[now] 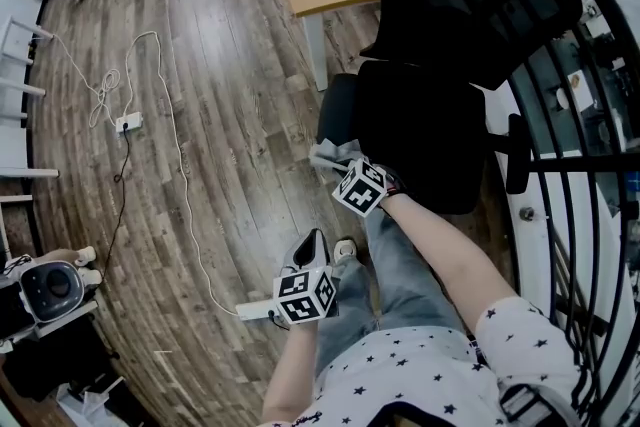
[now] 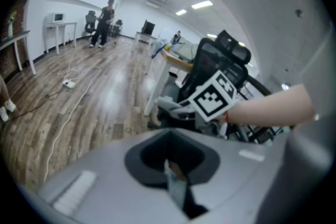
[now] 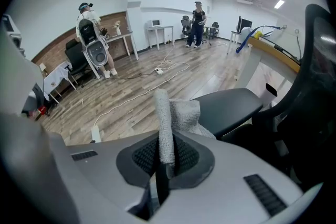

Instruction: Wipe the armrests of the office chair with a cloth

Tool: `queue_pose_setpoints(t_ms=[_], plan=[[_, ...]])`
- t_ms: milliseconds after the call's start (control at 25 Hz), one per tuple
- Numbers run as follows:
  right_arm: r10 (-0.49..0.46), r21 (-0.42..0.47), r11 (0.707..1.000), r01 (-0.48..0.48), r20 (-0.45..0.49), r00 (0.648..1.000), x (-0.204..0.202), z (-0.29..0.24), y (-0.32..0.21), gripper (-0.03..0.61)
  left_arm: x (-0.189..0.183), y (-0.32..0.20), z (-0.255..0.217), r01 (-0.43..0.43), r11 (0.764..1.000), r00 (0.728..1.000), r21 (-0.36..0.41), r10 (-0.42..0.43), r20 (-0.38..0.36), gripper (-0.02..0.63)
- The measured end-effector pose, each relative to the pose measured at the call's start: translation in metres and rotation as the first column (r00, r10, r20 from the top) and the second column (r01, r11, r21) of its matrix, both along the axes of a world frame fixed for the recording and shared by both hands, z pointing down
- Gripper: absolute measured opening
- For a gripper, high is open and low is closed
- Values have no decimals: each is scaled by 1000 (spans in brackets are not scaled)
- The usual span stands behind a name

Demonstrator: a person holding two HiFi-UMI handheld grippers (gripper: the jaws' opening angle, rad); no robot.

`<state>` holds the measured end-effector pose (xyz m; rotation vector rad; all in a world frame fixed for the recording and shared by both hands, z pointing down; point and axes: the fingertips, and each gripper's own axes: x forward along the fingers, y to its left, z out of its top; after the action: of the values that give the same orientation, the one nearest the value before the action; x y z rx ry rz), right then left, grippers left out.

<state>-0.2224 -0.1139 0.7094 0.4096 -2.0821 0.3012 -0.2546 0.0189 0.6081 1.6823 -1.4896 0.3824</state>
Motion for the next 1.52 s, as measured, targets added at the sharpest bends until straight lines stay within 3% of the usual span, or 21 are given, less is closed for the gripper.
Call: queue_pose_setpoints(t_ms=[600,1040,1520], plan=[[13,47,999,-12,-9,1000,3,-10,7,25,-6,7,-10,-9,1000,1000,28,9,4,8],[96,98,990,-103,75,993,13,-58,39,25,-8,14,-32,-67,994,998,82,67,4,8],[218,140,961,-238,141,966,35,-105,85,25,0,30,-56,-160,978,987,132,161,-1,8]])
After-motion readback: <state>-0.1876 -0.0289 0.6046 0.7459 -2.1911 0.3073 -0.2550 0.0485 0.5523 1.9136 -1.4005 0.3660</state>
